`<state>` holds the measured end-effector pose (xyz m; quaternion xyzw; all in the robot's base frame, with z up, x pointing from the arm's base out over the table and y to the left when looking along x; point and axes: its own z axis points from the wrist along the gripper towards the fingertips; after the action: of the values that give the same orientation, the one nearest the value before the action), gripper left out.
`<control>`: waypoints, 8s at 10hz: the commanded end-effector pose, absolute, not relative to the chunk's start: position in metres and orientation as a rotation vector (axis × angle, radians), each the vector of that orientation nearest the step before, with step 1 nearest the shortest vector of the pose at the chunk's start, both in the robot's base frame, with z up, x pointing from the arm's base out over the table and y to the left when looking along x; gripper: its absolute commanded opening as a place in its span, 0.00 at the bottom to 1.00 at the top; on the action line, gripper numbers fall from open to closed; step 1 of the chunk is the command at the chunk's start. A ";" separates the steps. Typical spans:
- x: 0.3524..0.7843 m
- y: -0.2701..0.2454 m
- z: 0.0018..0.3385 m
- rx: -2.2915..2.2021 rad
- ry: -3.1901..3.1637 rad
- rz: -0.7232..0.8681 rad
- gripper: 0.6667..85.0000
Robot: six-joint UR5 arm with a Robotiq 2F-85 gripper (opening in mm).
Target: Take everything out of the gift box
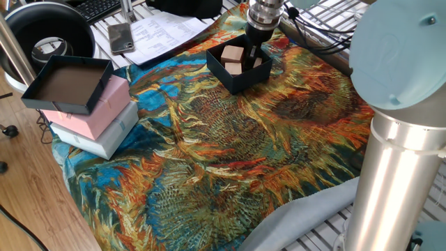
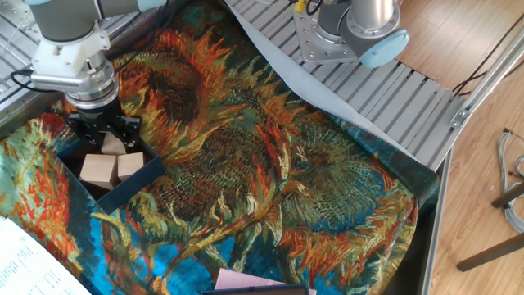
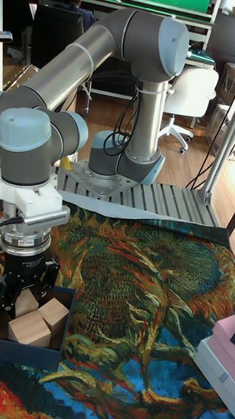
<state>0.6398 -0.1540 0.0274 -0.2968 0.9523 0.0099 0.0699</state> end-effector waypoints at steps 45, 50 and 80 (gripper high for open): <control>0.522 -0.108 0.059 -0.368 3.046 0.161 0.47; 0.534 -0.098 0.048 -0.313 3.041 0.223 0.47; 0.615 -0.151 0.073 -0.744 2.894 0.085 0.68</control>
<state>0.6027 -0.1409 0.0763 -0.2324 0.9698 0.0322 0.0672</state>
